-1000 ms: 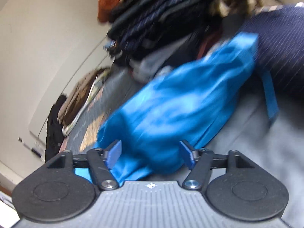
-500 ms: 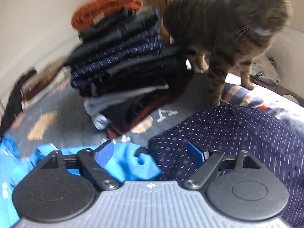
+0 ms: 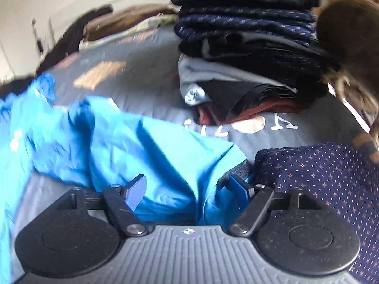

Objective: Fold clothes
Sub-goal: 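Pull the sleeve straight out from the jacket body with the right gripper, then release the sleeve cuff and move the right gripper back over the jacket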

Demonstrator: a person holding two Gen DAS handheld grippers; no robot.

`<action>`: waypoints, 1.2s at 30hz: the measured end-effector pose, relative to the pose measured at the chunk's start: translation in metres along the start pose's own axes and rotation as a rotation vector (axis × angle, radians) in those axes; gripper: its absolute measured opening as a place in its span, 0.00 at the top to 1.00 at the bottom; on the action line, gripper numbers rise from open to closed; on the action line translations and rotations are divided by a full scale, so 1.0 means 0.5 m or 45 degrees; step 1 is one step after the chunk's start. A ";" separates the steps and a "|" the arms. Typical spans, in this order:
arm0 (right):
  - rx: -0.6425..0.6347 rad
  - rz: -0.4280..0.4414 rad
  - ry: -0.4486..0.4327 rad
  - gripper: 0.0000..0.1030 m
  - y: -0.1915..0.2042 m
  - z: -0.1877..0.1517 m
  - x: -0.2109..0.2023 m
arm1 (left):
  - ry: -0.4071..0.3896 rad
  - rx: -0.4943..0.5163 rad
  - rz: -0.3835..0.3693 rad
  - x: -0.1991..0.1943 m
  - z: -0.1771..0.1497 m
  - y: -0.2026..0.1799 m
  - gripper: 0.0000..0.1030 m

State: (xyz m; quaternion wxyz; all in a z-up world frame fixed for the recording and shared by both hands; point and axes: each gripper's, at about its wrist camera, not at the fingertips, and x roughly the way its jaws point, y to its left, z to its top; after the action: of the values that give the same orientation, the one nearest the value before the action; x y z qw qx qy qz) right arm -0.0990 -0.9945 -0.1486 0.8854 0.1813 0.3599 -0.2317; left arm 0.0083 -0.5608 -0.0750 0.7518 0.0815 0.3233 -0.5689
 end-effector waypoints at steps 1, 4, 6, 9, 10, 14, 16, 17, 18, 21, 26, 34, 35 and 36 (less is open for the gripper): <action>0.031 -0.021 -0.004 0.18 -0.007 0.002 0.009 | 0.002 0.002 0.003 -0.001 -0.002 0.000 0.07; 0.210 -0.068 -0.022 0.11 -0.045 -0.002 0.045 | 0.009 0.007 0.018 -0.006 -0.007 0.003 0.07; 0.248 -0.067 -0.019 0.11 -0.054 -0.010 0.064 | 0.011 -0.004 0.031 -0.009 -0.009 0.011 0.07; 0.189 -0.114 -0.016 0.24 -0.034 -0.013 0.071 | 0.011 -0.032 0.046 -0.013 -0.014 0.024 0.07; 0.175 -0.139 -0.023 0.45 -0.027 -0.010 0.066 | 0.010 -0.041 0.050 -0.015 -0.016 0.028 0.07; 0.026 -0.235 -0.195 0.79 0.007 0.010 0.008 | 0.010 -0.060 0.062 -0.023 -0.023 0.039 0.07; -0.076 -0.307 -0.343 0.82 0.033 0.020 -0.032 | 0.005 -0.060 0.066 -0.031 -0.025 0.042 0.07; -0.156 -0.361 -0.407 0.82 0.051 0.022 -0.043 | 0.002 -0.060 0.068 -0.035 -0.025 0.044 0.07; -0.236 -0.415 -0.472 0.82 0.069 0.024 -0.053 | -0.001 -0.062 0.070 -0.039 -0.025 0.046 0.07; -0.513 -0.587 -0.563 0.82 0.117 0.028 -0.053 | -0.011 -0.067 0.076 -0.055 -0.028 0.052 0.07; -0.459 -0.617 -0.179 0.67 0.050 0.016 0.059 | -0.015 -0.085 0.106 -0.086 -0.039 0.069 0.07; -0.284 -0.592 -0.339 0.29 0.046 0.011 -0.069 | -0.047 -0.138 0.228 -0.182 -0.063 0.122 0.07; -0.260 -0.558 -0.375 0.29 0.060 0.008 -0.097 | -0.054 -0.136 0.255 -0.201 -0.065 0.130 0.07; -0.235 -0.514 -0.407 0.28 0.077 0.000 -0.125 | -0.061 -0.135 0.282 -0.220 -0.066 0.137 0.07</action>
State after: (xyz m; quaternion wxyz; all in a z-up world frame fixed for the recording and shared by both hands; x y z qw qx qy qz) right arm -0.1180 -0.9454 -0.0973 0.8797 -0.0146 0.2639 -0.3953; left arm 0.0417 -0.4330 -0.0539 0.8208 0.0634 0.3239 -0.4663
